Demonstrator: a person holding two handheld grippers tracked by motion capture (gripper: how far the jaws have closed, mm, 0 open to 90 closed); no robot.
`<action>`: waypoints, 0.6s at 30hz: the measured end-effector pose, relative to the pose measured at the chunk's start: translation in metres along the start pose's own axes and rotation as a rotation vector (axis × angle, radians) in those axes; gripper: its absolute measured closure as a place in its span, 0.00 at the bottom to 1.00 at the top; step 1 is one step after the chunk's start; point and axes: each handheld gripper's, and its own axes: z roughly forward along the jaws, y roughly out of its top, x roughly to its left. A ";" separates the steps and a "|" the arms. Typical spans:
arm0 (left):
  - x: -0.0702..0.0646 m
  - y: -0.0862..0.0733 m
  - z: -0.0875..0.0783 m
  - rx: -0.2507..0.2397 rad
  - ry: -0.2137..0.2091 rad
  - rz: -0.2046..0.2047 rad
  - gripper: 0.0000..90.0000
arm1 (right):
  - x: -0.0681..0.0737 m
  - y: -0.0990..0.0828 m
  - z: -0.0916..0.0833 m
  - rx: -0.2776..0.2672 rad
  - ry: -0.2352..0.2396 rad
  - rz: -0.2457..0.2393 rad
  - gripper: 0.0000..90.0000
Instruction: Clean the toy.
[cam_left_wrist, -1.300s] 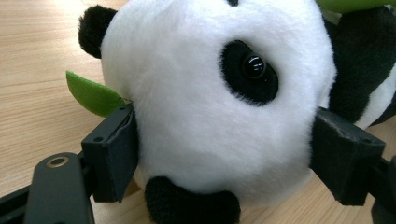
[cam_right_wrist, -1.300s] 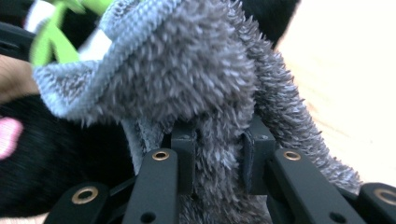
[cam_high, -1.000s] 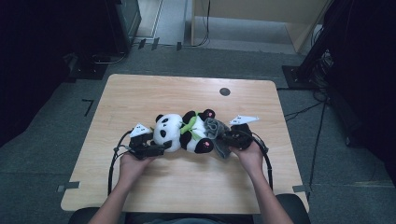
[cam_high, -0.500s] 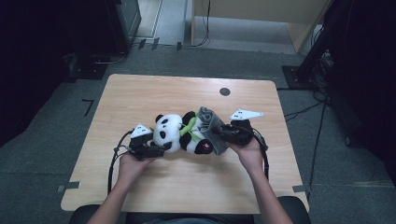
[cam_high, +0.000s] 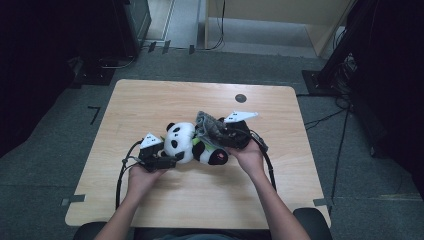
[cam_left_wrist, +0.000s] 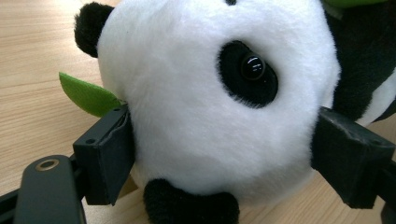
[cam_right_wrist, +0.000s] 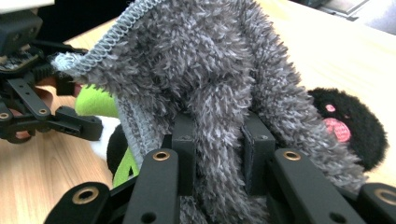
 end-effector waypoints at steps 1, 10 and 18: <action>0.000 0.000 0.000 -0.001 0.001 0.002 0.16 | -0.001 -0.001 -0.001 -0.003 0.003 0.006 0.80; -0.001 0.000 0.000 0.000 -0.001 0.015 0.16 | -0.005 -0.012 -0.007 -0.008 0.008 0.001 0.78; -0.001 -0.001 0.000 -0.002 -0.003 0.015 0.16 | -0.010 -0.024 -0.014 -0.008 0.007 0.005 0.76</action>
